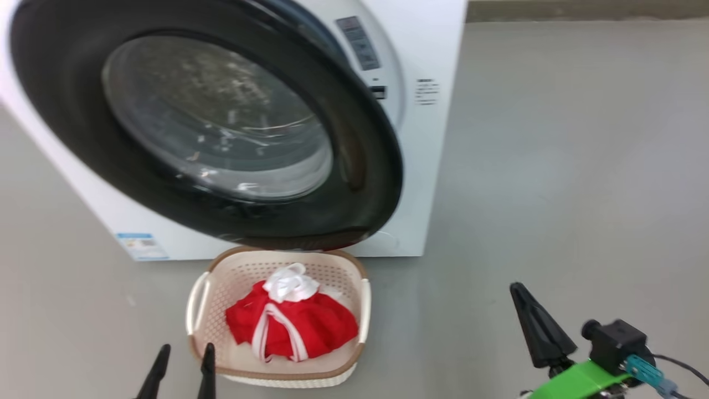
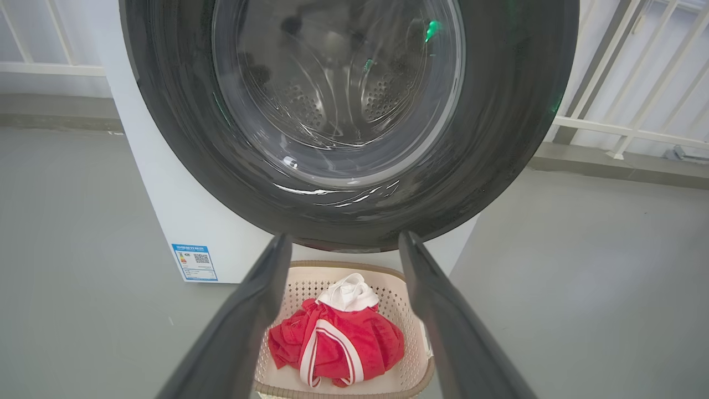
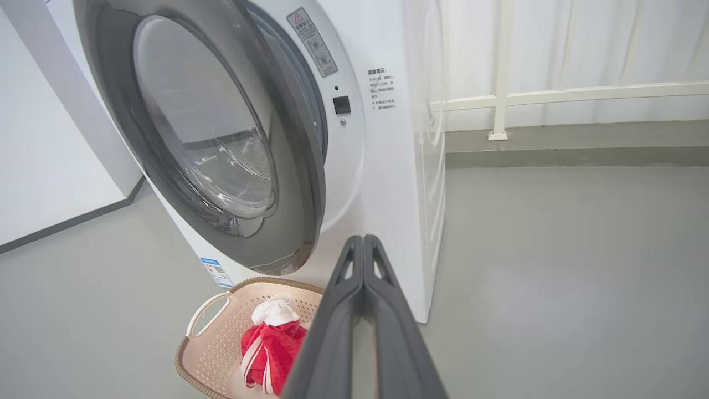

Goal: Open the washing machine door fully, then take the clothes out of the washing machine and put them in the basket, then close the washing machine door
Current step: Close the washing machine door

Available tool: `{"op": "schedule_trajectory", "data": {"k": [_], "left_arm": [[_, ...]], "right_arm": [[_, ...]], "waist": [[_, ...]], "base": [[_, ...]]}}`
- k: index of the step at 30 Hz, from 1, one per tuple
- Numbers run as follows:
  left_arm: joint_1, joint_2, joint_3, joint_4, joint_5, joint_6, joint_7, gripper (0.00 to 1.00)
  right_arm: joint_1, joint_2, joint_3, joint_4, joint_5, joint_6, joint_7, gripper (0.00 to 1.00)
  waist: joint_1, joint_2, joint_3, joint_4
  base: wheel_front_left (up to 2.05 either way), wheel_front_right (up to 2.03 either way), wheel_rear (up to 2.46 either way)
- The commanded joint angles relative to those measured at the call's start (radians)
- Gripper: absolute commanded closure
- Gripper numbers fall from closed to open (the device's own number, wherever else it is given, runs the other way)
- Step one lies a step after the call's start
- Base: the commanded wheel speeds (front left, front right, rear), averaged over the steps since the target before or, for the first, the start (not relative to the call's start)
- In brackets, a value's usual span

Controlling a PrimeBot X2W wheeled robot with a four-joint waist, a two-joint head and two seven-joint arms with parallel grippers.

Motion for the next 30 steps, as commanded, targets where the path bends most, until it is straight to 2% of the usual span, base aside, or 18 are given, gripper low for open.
{"op": "schedule_trajectory", "data": {"k": [1, 9, 15, 30], "left_arm": [[-0.003, 0.003, 0.017, -0.032, -0.011, 0.015, -0.012, 0.00], [0.000, 0.003, -0.074, -0.045, -0.024, 0.044, -0.012, 0.00], [-0.023, 0.003, -0.116, -0.045, -0.037, 0.050, -0.012, 0.00], [-0.117, 0.003, -0.168, -0.060, -0.071, 0.063, -0.012, 0.00]], "right_arm": [[-0.052, -0.014, 0.037, -0.015, 0.009, 0.006, -0.006, 1.00], [-0.150, -0.024, 0.114, 0.033, 0.032, 0.006, -0.006, 1.00], [-0.241, -0.029, 0.145, 0.086, 0.052, 0.006, -0.006, 1.00], [-0.460, -0.059, 0.129, 0.171, 0.074, 0.006, -0.006, 1.00]], "waist": [[-0.0001, 0.0000, 0.000, 0.057], [-0.0001, 0.0000, 0.008, 0.193], [-0.0001, 0.0000, 0.039, 0.252], [-0.0001, 0.0000, 0.164, 0.302]], "base": [[0.00, 0.00, 0.00], [0.00, 0.00, 0.00], [0.00, 0.00, 0.00], [0.00, 0.00, 0.00]]}}
